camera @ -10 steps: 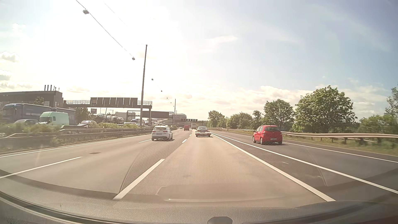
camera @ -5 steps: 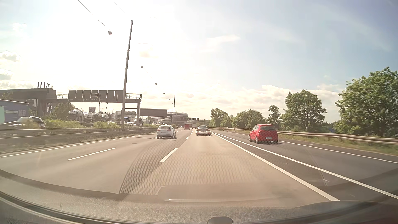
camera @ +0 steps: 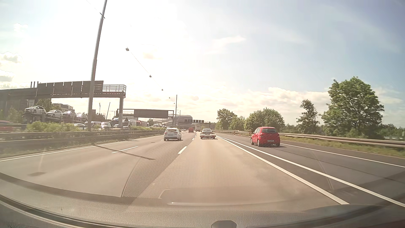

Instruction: Follow the waypoints while adhering to traffic rules and regulations

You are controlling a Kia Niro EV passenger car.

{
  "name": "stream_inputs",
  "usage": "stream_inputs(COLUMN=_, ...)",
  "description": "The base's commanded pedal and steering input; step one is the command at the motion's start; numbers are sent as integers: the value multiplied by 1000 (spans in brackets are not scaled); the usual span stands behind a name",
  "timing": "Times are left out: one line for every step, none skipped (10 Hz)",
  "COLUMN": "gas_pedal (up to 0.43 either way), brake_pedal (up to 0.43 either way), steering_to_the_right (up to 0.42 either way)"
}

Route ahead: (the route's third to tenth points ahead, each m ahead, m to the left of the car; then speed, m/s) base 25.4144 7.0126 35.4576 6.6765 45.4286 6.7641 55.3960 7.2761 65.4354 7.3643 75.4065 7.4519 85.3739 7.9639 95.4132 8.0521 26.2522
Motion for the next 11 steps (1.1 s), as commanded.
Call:
stream_inputs(gas_pedal=177, brake_pedal=0, steering_to_the_right=-3)
stream_inputs(gas_pedal=177, brake_pedal=0, steering_to_the_right=-3)
stream_inputs(gas_pedal=177, brake_pedal=0, steering_to_the_right=-3)
stream_inputs(gas_pedal=177, brake_pedal=0, steering_to_the_right=-3)
stream_inputs(gas_pedal=177, brake_pedal=0, steering_to_the_right=-3)
stream_inputs(gas_pedal=177, brake_pedal=0, steering_to_the_right=-1)
stream_inputs(gas_pedal=177, brake_pedal=0, steering_to_the_right=-1)
stream_inputs(gas_pedal=177, brake_pedal=0, steering_to_the_right=0)
stream_inputs(gas_pedal=169, brake_pedal=0, steering_to_the_right=1)
stream_inputs(gas_pedal=169, brake_pedal=0, steering_to_the_right=2)
stream_inputs(gas_pedal=169, brake_pedal=0, steering_to_the_right=4)
